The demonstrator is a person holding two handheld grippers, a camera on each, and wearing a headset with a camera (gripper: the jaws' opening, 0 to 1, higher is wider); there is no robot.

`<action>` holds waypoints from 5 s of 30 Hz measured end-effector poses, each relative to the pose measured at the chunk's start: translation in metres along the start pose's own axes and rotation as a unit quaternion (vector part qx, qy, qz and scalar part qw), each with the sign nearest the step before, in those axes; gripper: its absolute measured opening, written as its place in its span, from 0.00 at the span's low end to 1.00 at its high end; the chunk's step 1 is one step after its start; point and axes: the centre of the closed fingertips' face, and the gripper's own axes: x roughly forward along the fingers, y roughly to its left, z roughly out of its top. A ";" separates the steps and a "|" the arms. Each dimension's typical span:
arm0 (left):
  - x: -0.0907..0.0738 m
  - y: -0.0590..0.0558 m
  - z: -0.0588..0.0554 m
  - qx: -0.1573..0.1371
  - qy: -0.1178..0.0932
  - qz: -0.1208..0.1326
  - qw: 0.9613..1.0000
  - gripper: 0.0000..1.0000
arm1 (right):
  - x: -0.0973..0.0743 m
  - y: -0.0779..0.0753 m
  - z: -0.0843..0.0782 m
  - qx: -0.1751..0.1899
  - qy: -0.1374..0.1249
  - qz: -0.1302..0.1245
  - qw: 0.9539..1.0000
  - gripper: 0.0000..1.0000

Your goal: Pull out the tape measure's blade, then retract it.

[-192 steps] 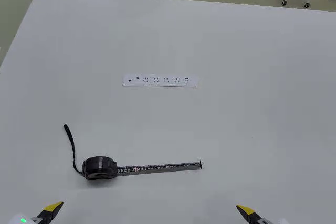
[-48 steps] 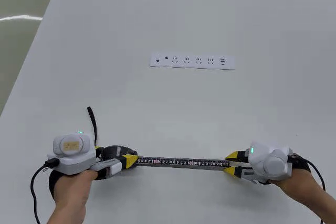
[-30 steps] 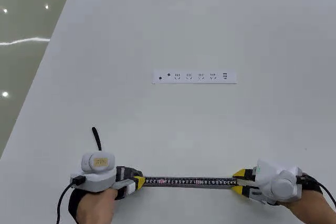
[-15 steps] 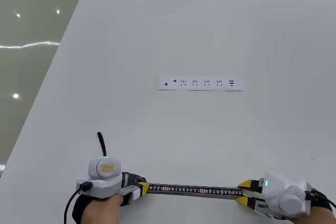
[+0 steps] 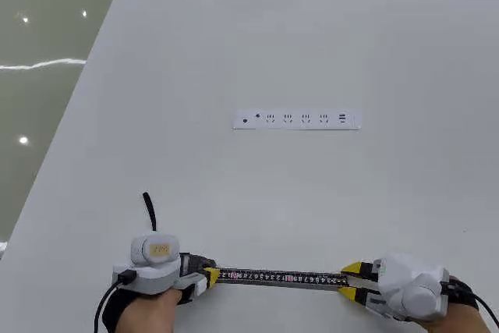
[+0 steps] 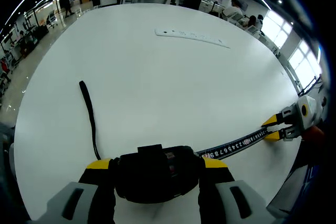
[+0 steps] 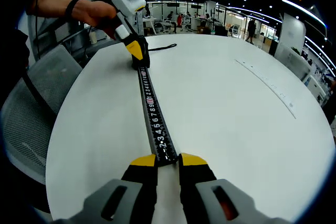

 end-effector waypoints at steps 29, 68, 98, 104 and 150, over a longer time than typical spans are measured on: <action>0.000 -0.001 -0.001 -0.006 -0.002 -0.004 1.000 0.61 | 0.032 0.011 0.038 -0.022 -0.022 0.013 0.999 0.14; -0.001 0.001 0.000 -0.011 -0.007 0.005 1.000 0.61 | 0.051 0.017 0.062 -0.027 -0.037 0.026 0.999 0.14; 0.000 0.001 0.000 -0.015 -0.008 0.003 1.000 0.61 | 0.079 0.028 0.089 -0.028 -0.055 0.041 0.997 0.14; -0.001 0.001 0.000 -0.015 -0.009 0.003 1.000 0.61 | 0.088 0.033 0.097 -0.029 -0.059 0.047 0.997 0.14; 0.000 0.004 0.003 -0.028 -0.008 -0.013 1.000 0.62 | 0.105 0.037 0.107 -0.048 -0.074 0.074 0.993 0.13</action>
